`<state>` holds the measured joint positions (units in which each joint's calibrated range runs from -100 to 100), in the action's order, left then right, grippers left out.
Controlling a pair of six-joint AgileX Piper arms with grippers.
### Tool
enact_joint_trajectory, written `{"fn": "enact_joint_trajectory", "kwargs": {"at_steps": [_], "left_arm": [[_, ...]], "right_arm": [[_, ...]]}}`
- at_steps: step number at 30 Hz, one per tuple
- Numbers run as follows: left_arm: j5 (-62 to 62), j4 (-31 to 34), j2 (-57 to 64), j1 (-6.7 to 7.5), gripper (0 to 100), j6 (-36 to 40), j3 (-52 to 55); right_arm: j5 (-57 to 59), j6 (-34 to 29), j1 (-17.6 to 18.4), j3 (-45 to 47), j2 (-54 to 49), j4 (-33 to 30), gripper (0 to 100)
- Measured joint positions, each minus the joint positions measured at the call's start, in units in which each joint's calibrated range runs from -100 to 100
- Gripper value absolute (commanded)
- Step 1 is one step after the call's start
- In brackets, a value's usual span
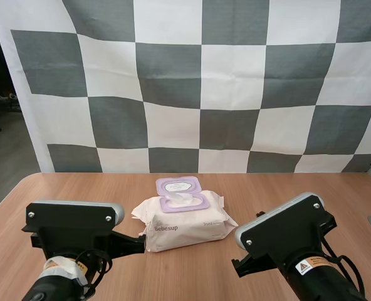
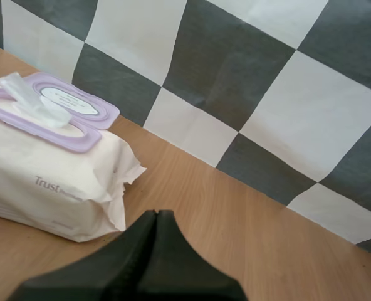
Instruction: Open the wet wipes lid
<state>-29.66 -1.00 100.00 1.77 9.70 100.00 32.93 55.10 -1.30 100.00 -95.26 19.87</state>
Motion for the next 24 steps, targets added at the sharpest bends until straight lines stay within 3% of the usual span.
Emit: {"fn": "enact_joint_trajectory", "kwargs": {"at_steps": [4, 17, 24], "left_arm": [[0.0, 0.0, 0.0, 0.00, 0, 0.0, 0.0], [0.2, 0.0, 0.0, 0.00, 0, 0.0, 0.0], [0.2, 0.0, 0.0, 0.00, 0, 0.0, 0.0]], "right_arm": [[-1.5, -2.4, 0.0, 0.0, 0.0, -0.8, 0], [-5.3, -21.5, 0.0, 0.0, 0.0, -12.8, 0], [-5.7, -31.7, 0.0, 0.0, 0.0, -15.8, 0]]}}
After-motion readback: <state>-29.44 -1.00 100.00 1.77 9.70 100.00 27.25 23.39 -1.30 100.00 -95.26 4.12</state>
